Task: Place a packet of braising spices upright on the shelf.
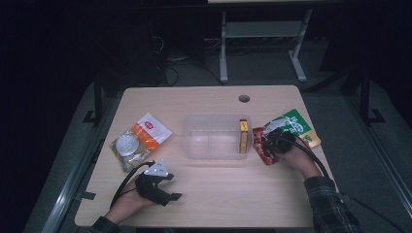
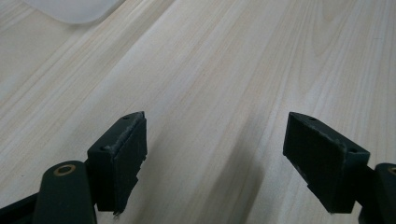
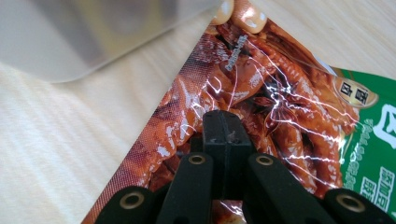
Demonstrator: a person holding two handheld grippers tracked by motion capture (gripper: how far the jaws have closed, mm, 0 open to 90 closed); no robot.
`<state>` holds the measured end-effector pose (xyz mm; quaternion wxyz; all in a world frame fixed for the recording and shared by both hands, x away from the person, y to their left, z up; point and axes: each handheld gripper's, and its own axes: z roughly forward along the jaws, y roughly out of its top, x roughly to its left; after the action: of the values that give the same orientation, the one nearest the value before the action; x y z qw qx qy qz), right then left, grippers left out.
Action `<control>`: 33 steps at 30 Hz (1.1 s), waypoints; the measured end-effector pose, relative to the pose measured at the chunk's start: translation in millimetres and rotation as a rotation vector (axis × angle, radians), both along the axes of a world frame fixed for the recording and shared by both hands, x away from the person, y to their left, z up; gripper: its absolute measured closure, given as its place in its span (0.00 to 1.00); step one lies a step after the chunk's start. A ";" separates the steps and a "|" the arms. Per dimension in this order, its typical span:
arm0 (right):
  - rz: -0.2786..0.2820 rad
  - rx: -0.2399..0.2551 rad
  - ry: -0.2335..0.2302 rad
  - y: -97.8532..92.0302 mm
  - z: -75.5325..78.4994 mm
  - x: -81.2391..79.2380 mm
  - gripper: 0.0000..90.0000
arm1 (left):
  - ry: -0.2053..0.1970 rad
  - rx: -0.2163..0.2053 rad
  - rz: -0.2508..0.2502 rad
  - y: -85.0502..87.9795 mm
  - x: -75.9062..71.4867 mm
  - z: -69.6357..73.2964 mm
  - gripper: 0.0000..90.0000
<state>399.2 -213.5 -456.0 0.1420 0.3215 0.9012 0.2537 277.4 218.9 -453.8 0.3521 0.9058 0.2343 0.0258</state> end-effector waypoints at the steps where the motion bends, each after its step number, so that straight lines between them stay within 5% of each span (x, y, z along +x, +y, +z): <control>1: 0.000 0.000 0.000 0.0 0.0 0.0 1.00 | 0.000 0.000 0.001 0.0 -0.1 0.0 0.24; 4: 0.015 0.011 0.003 -0.2 0.6 -0.6 1.00 | 0.000 0.002 0.001 0.3 0.0 0.2 0.23; 7: -0.045 0.024 -0.029 -13.8 3.5 7.0 1.00 | -0.002 -0.005 0.002 0.9 0.1 0.3 0.23; 13: -0.253 0.068 -0.088 -62.8 8.9 26.1 1.00 | 0.002 -0.003 0.004 0.4 1.2 -0.8 0.23; 14: -0.253 0.068 -0.088 -62.8 8.9 26.1 1.00 | 0.002 -0.003 0.004 0.4 1.2 -0.8 0.24; 15: -0.320 0.069 -0.089 -79.8 6.4 30.5 1.00 | 0.002 -0.001 0.002 0.0 1.0 -0.9 0.23; 16: -0.320 0.069 -0.089 -79.8 6.4 30.5 1.00 | 0.004 -0.001 0.002 -0.3 0.9 -1.2 0.23; 20: -0.432 0.002 -0.104 -105.8 7.1 40.6 1.00 | 0.013 0.004 0.003 -1.5 1.2 -3.2 0.24; 25: -0.483 -0.003 -0.095 -124.2 7.4 49.8 1.00 | 0.016 0.006 0.002 -1.2 2.1 -4.1 0.23; 33: -0.472 -0.039 -0.038 -128.9 -0.9 55.3 1.00 | 0.024 0.008 -0.003 -3.1 1.1 -5.1 0.23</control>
<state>454.4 -342.4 -456.9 0.2204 0.5155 0.8030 0.2020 278.5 215.7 -458.9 0.3458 0.9078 0.2369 0.0151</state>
